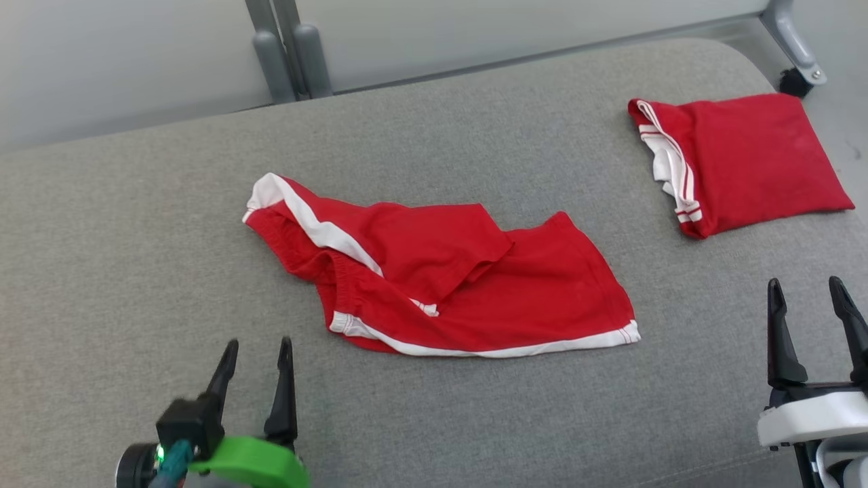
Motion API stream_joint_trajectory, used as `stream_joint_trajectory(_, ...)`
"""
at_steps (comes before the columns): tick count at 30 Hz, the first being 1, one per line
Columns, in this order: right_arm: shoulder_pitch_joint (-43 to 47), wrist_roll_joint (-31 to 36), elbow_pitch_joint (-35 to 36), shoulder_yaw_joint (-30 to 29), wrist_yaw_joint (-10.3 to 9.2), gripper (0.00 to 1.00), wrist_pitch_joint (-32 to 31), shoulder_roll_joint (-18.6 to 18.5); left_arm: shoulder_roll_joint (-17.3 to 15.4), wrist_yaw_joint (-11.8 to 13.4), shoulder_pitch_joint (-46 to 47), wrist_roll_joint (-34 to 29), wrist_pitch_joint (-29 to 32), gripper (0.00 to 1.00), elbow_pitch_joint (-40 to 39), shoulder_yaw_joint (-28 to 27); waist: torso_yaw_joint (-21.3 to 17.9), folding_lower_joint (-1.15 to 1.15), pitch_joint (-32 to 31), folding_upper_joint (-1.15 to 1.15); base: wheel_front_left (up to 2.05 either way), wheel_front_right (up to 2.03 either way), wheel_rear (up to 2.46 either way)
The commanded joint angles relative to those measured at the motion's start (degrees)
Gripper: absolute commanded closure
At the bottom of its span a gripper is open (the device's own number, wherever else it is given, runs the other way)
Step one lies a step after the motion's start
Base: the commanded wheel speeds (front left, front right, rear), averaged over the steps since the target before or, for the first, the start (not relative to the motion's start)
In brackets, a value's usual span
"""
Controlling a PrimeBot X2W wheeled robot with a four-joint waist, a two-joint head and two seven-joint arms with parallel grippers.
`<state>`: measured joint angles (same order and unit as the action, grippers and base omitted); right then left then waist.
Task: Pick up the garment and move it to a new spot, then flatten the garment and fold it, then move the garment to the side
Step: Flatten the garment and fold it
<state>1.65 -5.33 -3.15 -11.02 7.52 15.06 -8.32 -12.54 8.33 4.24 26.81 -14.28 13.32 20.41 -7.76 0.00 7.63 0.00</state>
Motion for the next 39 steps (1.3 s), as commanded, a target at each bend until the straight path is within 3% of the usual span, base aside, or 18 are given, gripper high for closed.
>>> stream_joint_trajectory(1,1.42,0.44,0.41,-0.49,-0.07,0.00,0.15,-0.39,-1.06,0.27,-3.04,-1.45,-0.54,0.00,-1.45,-0.33,4.09,0.00,-5.17,0.00,0.00,0.00,0.00)
stream_joint_trajectory(6,3.65,0.73,0.30,-1.40,-0.06,0.00,0.15,-0.75,0.17,0.10,-11.16,-4.84,-0.87,0.00,-7.07,-4.98,6.00,0.00,-7.35,0.00,0.00,0.00,0.00)
stream_joint_trajectory(8,4.37,0.79,-0.42,-1.26,-0.06,0.00,0.15,-0.68,2.21,-0.79,-12.98,-6.15,-0.88,0.00,-9.14,-7.84,6.45,0.00,-7.63,0.00,0.00,0.00,0.00)
stream_joint_trajectory(17,5.64,1.44,-5.07,1.33,-0.07,0.00,0.15,1.08,7.81,-9.20,-17.17,-13.79,-0.90,0.00,-9.63,-16.54,7.19,0.00,-8.51,0.00,0.00,0.00,0.00)
stream_joint_trajectory(24,4.37,0.54,-6.21,3.01,-0.07,0.00,0.15,2.03,9.25,-12.65,-15.45,-16.40,-0.92,0.00,-9.48,-18.81,6.96,0.00,-7.77,0.00,0.00,0.00,0.00)
stream_joint_trajectory(30,-0.91,-3.85,-8.05,6.89,-0.07,0.00,-0.44,-2.06,9.61,-13.98,-10.30,-17.50,-0.87,0.00,-10.24,-15.11,5.65,0.00,-3.80,0.00,0.00,0.00,0.00)
stream_joint_trajectory(35,-6.86,-8.46,-11.95,15.03,-0.05,0.00,-12.25,-8.96,9.38,-15.08,-0.53,-18.69,4.21,0.00,-2.05,-7.20,4.86,0.00,0.71,0.00,0.00,0.00,0.00)
stream_joint_trajectory(39,-10.01,-12.08,-15.02,22.47,-0.03,0.00,-20.75,-11.92,9.47,-15.39,6.03,-18.31,8.90,0.00,3.31,-3.65,4.42,0.00,3.53,0.00,0.00,0.00,0.00)
